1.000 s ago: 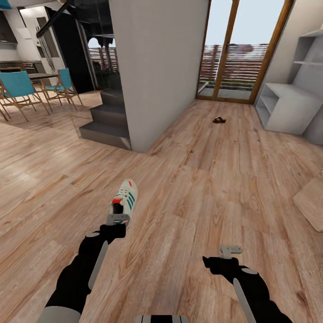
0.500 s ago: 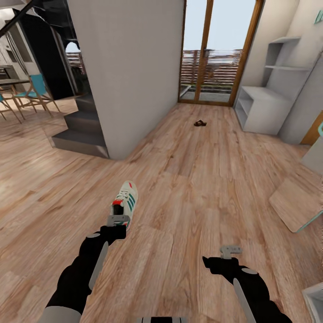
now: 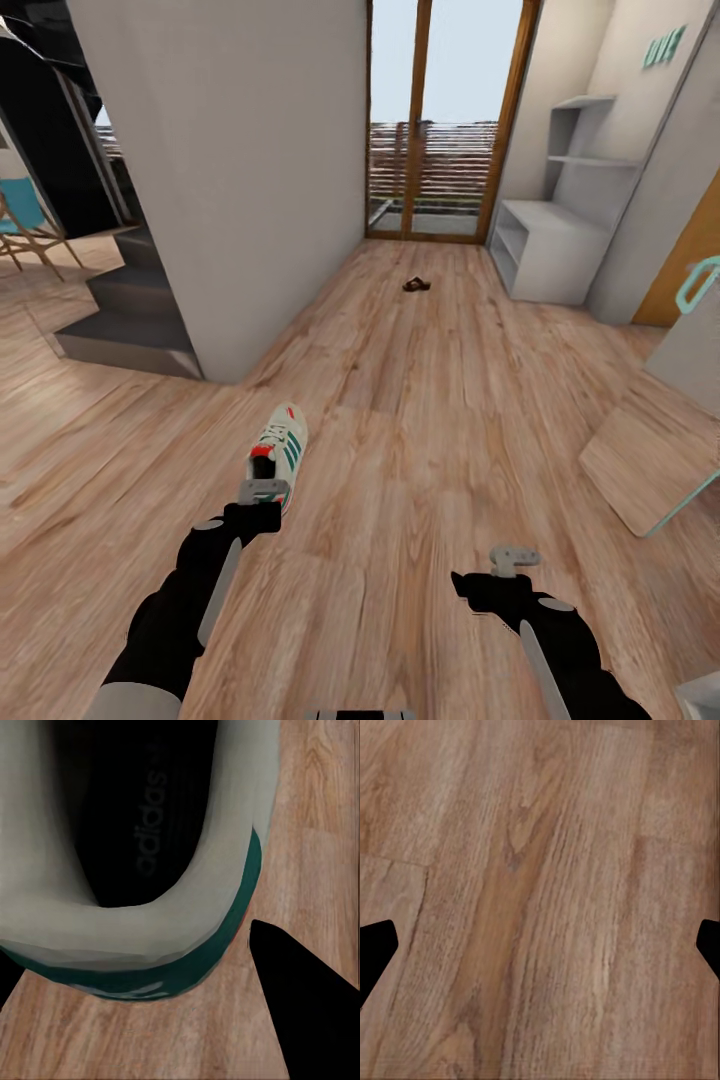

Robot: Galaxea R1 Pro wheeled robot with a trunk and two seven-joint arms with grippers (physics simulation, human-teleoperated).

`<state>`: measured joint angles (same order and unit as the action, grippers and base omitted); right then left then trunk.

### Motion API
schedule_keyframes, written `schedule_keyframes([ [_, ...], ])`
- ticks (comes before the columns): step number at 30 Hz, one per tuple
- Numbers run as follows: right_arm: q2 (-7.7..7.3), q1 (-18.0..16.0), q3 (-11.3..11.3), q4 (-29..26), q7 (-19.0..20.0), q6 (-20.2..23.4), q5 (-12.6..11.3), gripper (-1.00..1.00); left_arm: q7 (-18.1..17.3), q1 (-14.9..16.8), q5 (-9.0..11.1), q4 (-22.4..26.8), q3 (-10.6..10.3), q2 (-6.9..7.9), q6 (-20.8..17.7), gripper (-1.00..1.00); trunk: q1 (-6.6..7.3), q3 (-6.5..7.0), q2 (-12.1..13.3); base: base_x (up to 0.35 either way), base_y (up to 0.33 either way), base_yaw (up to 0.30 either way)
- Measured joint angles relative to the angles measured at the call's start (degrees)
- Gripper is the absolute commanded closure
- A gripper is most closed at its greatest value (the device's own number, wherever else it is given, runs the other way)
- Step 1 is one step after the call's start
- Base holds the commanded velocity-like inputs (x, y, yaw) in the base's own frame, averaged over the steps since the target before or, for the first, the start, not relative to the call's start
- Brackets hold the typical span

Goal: Pick up the two gym shoes and the two sandals from the corridor floor and place them onto the hallstand (shoe rack) in the corridor, making sure they are on the rack and not on the floor. Arrange them so the two gym shoes are next to each other and the two sandals are next to each other.

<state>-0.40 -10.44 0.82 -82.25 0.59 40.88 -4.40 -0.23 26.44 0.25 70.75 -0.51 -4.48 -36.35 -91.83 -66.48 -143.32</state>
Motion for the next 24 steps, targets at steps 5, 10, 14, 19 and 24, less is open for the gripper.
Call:
schedule_keyframes([
  [5, 0.00, -0.02, 0.00, -0.03, 0.00, 0.01, 0.00, -1.00, 0.00, 0.00, -0.01, -0.08, -0.03, 0.00, 0.01, 1.00, 0.00, 0.40, 0.00, 0.347, -0.031, -0.174],
  [10, 0.00, -0.01, 0.00, -0.01, -0.01, 0.01, 0.00, -1.00, 0.00, 0.00, -0.01, -0.09, -0.02, 0.00, 0.01, 1.00, 0.00, 0.76, 0.00, 0.347, -0.117, -0.128],
  [14, 0.00, 0.01, 0.01, 0.02, -0.01, 0.02, 0.04, -1.00, 0.00, -0.01, 0.00, -0.09, -0.03, 0.01, 0.01, 1.00, 0.00, 0.83, 0.00, 0.347, -0.159, -0.020],
  [19, 0.00, 0.00, 0.01, 0.03, -0.01, 0.02, 0.07, -1.00, 0.00, -0.01, 0.00, -0.09, -0.02, 0.01, 0.01, 1.00, 0.00, 0.84, 0.00, 0.347, -0.164, -0.003],
  [24, 0.05, -0.01, 0.02, 0.10, -0.02, 0.02, 0.08, -1.00, 0.00, -0.01, 0.00, -0.09, -0.01, 0.01, 0.01, 1.00, 0.00, 0.84, 0.00, 0.347, -0.165, -0.001],
])
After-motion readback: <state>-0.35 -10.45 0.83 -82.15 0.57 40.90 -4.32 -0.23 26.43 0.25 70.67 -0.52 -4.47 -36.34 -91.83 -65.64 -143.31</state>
